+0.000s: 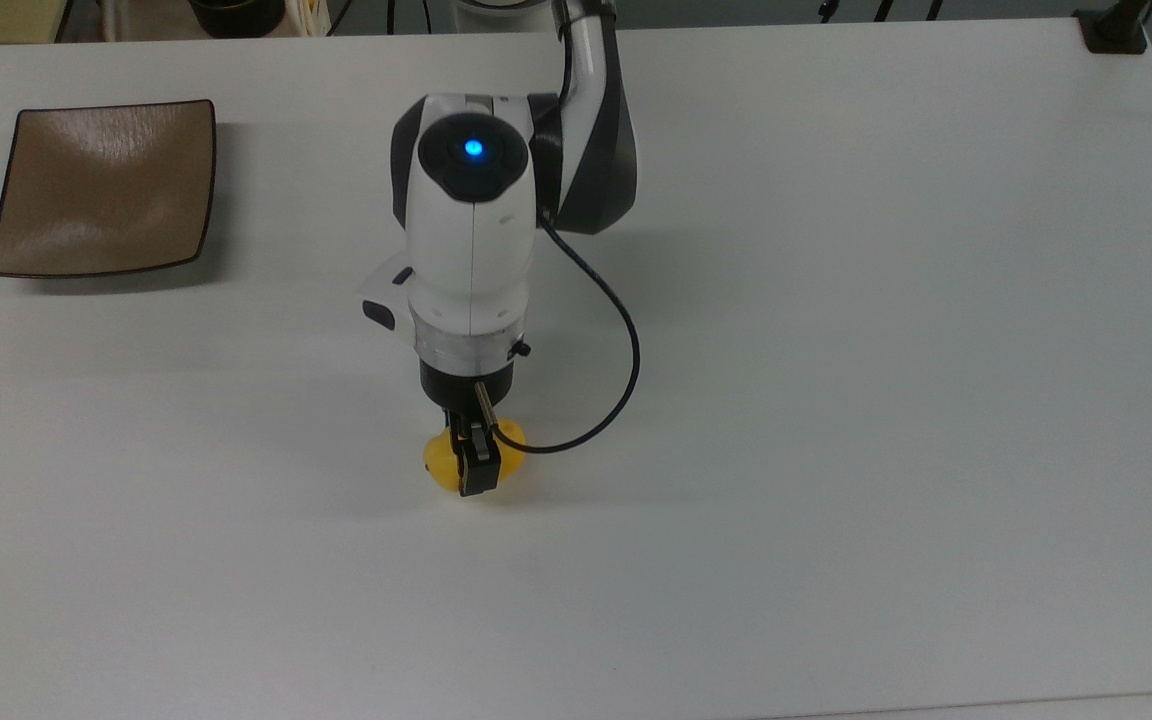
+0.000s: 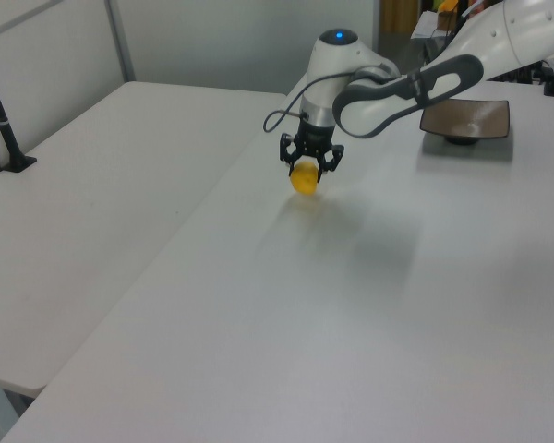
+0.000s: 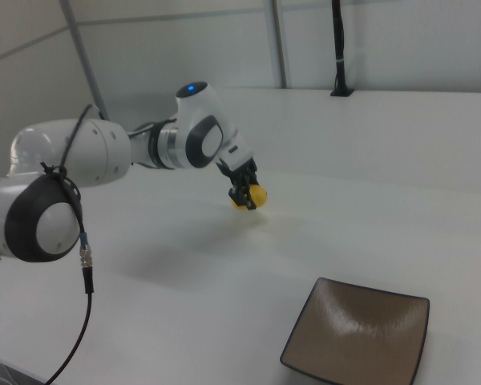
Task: Put potatoes on a ceramic plate
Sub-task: 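Lift the grasped potato up off the table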
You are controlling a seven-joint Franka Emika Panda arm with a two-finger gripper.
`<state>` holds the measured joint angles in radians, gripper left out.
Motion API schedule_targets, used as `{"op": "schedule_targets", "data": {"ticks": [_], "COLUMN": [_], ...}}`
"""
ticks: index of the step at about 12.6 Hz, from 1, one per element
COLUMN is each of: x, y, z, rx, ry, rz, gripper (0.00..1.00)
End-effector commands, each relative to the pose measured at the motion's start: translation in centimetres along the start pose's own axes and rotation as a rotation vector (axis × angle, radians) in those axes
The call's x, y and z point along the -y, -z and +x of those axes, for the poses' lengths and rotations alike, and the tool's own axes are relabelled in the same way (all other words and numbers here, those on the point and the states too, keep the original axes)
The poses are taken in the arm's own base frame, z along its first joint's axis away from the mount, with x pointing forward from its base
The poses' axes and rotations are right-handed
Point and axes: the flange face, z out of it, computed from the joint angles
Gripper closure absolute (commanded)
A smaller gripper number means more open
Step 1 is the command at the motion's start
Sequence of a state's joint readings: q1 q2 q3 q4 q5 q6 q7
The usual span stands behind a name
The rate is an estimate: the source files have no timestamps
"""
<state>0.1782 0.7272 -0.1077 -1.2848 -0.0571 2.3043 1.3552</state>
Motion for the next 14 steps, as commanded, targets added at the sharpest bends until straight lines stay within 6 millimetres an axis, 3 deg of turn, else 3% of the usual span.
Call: {"op": "schedule_targets", "data": {"ticks": [1, 3, 7, 10, 12, 14], "x": [-1.2, -2.5, -6.2, -8.6, -10.0, -11.4], "y": [7.2, 12.2, 19.7, 22.7, 23.7, 24.4], "z": [-0.1, 0.4, 0.0, -1.2, -2.8, -2.6], "rx": [0.015, 0.034, 0.092, 0.135, 0.184, 0.248], "ry": [0.073, 0.142, 0.359, 0.586, 0.826, 1.022], "rz": [0.015, -0.007, -0.034, -0.061, -0.072, -0.045], "gripper": [1.00, 1.00, 1.00, 1.00, 1.00, 1.00]}}
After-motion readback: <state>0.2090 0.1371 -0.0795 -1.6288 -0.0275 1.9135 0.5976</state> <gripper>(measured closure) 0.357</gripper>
